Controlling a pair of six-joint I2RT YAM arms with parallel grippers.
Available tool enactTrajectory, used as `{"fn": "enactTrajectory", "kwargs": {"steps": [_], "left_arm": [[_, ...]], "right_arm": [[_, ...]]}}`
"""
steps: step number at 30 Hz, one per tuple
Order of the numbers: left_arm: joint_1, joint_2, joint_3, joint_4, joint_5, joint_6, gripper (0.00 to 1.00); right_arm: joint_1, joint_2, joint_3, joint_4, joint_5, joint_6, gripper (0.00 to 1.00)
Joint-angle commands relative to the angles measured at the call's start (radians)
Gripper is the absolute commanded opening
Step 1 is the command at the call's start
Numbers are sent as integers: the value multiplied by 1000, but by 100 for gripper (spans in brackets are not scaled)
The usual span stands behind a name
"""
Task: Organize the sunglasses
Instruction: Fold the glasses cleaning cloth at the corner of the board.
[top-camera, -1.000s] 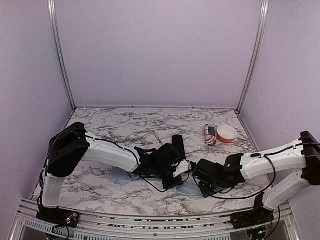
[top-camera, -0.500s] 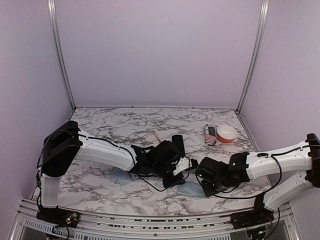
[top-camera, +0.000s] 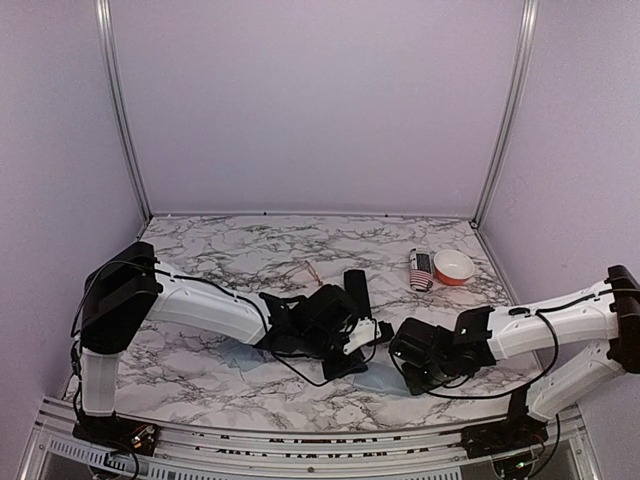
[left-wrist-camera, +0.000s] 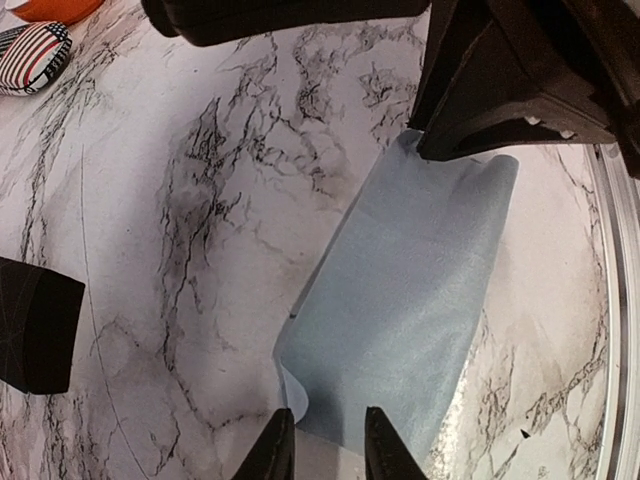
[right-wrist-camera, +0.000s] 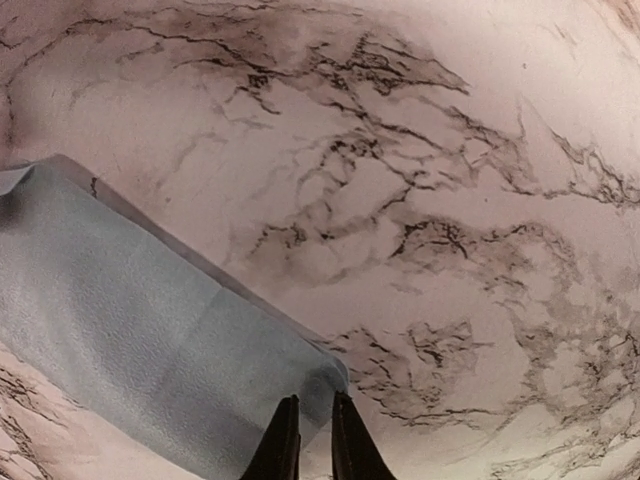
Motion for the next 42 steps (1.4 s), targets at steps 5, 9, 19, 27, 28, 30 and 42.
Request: {"fn": "enactTrajectory", "kwargs": {"steps": [5, 9, 19, 27, 28, 30, 42], "left_arm": [[-25, -89, -51, 14, 26, 9, 21], [-51, -125, -150, 93, 13, 115, 21], [-69, -113, -231, 235, 90, 307, 22], [-76, -70, -217, 237, 47, 372, 18], [-76, -64, -217, 237, 33, 383, 18], [-76, -45, -210, 237, 9, 398, 18], [-76, -6, -185, 237, -3, 371, 11]], "right_arm": [[-4, 26, 106, -55, 75, -1, 17], [-5, -63, 81, -13, 11, -28, 17], [-6, -211, -30, 39, -91, 69, 16], [-6, -245, -60, 115, -158, 121, 14], [-6, -246, -65, 122, -167, 126, 14], [-6, -251, -76, 151, -186, 130, 11], [-51, -188, -155, 236, -240, 158, 3]]}}
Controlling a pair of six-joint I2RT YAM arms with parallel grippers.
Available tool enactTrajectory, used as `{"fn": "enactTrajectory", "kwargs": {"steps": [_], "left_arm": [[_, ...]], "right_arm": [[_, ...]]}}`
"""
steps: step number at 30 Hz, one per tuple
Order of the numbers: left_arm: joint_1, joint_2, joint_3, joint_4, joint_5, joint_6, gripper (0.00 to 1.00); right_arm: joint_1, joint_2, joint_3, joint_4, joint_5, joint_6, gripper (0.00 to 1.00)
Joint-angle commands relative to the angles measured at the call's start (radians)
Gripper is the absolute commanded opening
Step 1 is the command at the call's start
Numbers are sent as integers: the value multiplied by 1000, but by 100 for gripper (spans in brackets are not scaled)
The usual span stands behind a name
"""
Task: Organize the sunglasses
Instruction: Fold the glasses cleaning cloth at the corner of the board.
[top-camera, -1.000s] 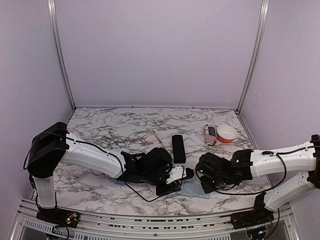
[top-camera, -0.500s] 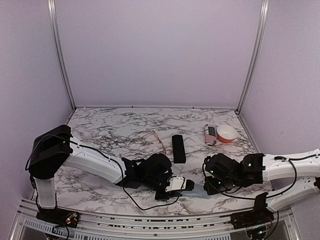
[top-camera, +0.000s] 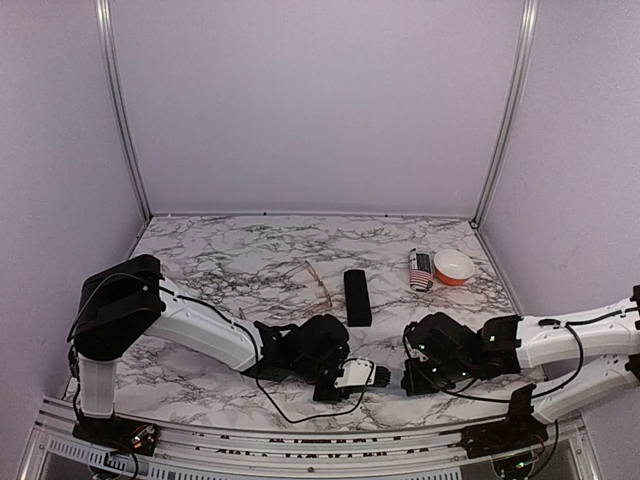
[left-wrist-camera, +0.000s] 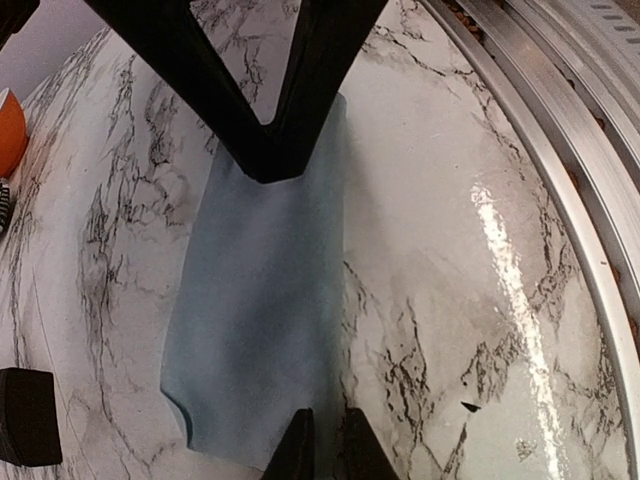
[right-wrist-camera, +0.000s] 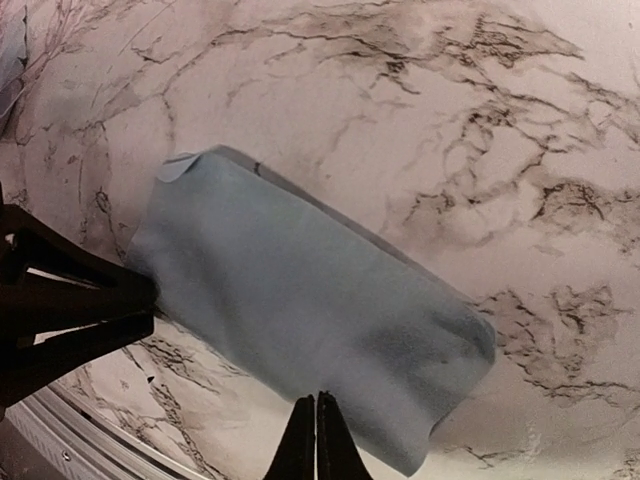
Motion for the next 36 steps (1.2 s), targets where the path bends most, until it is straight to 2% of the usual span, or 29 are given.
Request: {"fn": "enactTrajectory", "kwargs": {"steps": [1, 13, 19, 24, 32, 36], "left_arm": [[-3, 9, -2, 1, -5, -1, 11], [-6, -29, -38, -10, 30, -35, 0], [-12, -54, -55, -28, 33, -44, 0], [-15, -59, -53, -52, 37, -48, 0], [-11, -126, -16, -51, 97, -148, 21], [15, -145, 15, -45, 111, -227, 21]], "right_arm": [[-37, 9, -33, 14, -6, 26, 3], [-59, -70, -111, -45, -59, 56, 2], [-59, -139, -113, -95, -43, 61, 2], [-58, -119, -76, -67, -33, 34, 2], [-58, -66, 96, -75, -12, -71, 2], [-60, -45, 111, -42, -32, -86, 2]]}}
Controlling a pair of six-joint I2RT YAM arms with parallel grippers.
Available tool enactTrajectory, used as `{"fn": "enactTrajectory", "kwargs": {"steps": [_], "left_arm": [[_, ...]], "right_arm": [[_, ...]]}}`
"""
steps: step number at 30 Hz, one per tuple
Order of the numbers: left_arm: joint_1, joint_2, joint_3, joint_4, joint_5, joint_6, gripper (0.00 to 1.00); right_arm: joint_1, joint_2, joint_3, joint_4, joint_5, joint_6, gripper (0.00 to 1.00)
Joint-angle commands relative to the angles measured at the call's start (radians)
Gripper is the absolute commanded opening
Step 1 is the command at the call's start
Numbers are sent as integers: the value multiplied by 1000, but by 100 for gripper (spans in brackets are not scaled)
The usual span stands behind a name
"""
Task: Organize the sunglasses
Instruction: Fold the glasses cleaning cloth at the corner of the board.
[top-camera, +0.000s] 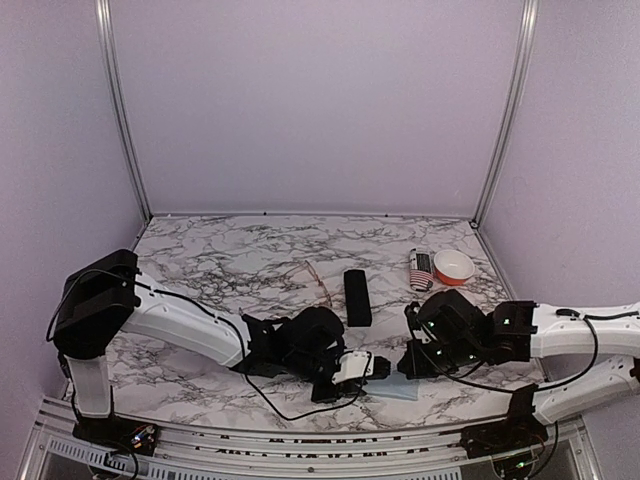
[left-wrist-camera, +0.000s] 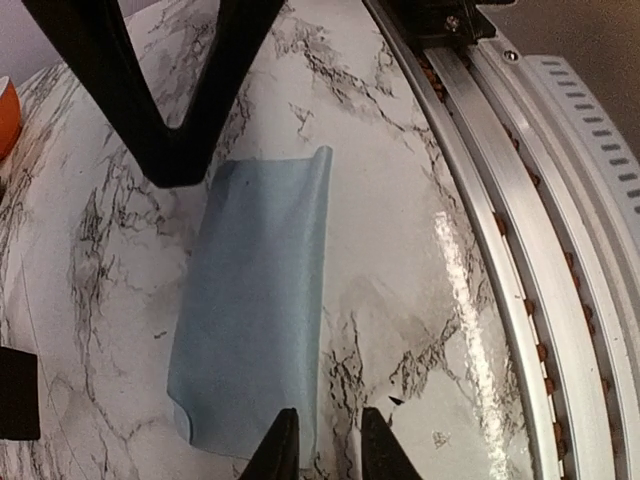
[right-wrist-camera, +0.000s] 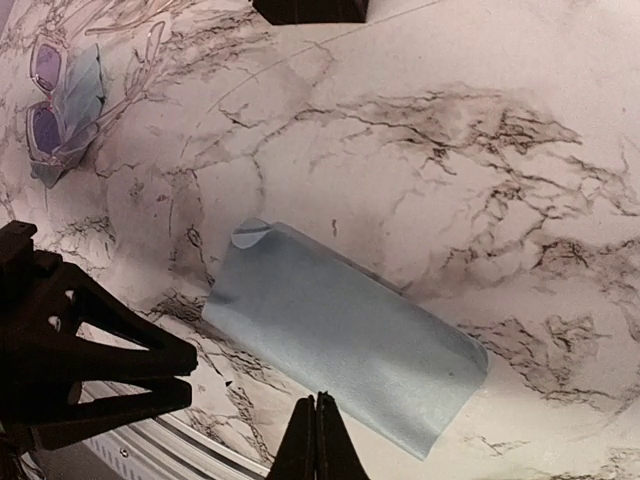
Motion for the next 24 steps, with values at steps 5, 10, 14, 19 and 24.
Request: {"fn": "enactTrajectory", "kwargs": {"steps": [5, 10, 14, 19, 24], "left_arm": [[68, -57, 70, 5, 99, -185, 19], [75, -14, 91, 10, 71, -207, 15], [77, 32, 120, 10, 60, -237, 12], [77, 53, 139, 10, 70, -248, 11], [78, 86, 159, -3, 84, -253, 11]], "right_arm": [[-7, 39, -26, 68, -31, -15, 1], [-8, 28, -100, 90, -49, 24, 1], [-7, 20, -159, 119, -55, 50, 1], [-8, 18, -203, 142, -64, 70, 0], [-6, -1, -230, 130, -61, 81, 0]]}}
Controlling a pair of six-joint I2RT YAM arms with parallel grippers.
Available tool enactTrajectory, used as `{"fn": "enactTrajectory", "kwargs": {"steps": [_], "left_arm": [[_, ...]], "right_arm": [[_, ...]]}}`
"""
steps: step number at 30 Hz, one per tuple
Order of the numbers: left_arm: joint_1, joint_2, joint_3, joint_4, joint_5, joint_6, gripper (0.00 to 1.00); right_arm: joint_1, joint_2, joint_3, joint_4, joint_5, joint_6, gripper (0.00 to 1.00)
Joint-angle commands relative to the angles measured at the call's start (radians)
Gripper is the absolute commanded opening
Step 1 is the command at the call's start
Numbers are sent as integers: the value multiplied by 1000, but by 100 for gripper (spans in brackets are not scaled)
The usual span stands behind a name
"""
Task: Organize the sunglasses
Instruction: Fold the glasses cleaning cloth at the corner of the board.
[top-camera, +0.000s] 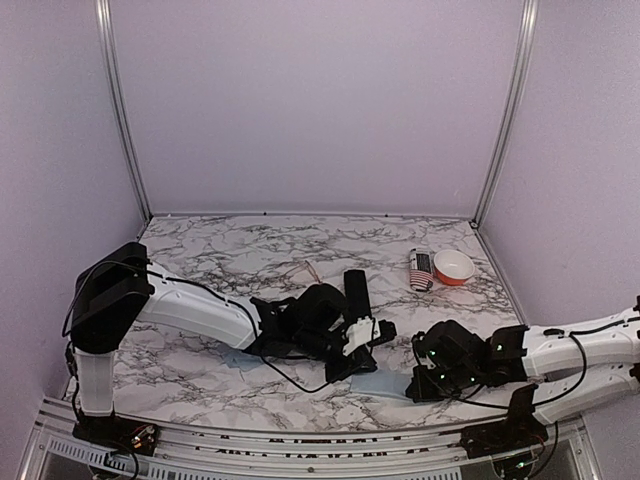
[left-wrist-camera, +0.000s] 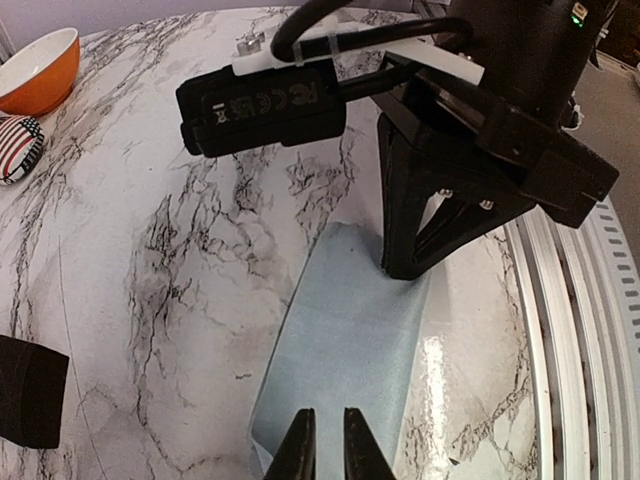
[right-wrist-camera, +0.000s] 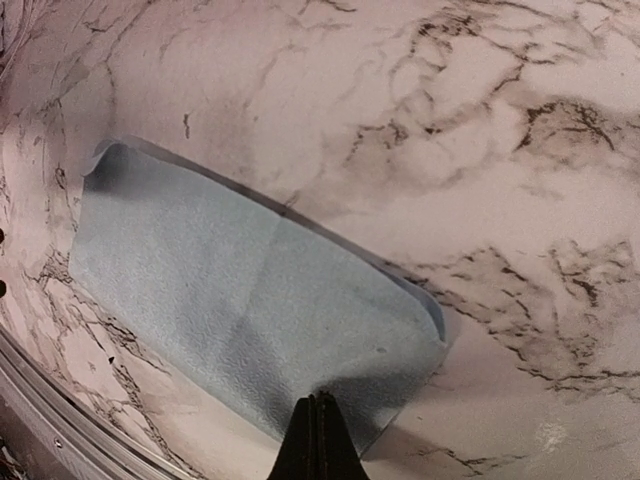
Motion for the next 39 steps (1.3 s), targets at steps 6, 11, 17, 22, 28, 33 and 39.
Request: {"fn": "enactTrajectory", "kwargs": {"steps": [6, 11, 17, 22, 28, 33, 39], "left_arm": [[-1, 66, 45, -19, 2, -23, 10], [-1, 109, 65, -34, -22, -19, 8], [-1, 138, 67, -36, -58, -5, 7], [12, 141, 57, -28, -83, -8, 6], [38, 141, 43, -28, -117, -3, 6], [50, 129, 25, -30, -133, 8, 6], [54, 102, 9, -26, -157, 0, 6]], "right_arm": [[-7, -53, -47, -29, -9, 36, 0], [-8, -67, -64, -21, -9, 43, 0], [-7, -60, -67, -23, -11, 43, 0], [-7, -60, -66, -30, -8, 39, 0], [-7, -60, -66, -34, -6, 39, 0], [-7, -61, -64, -38, -5, 37, 0], [-7, -53, -35, -49, 3, 25, 0]]}}
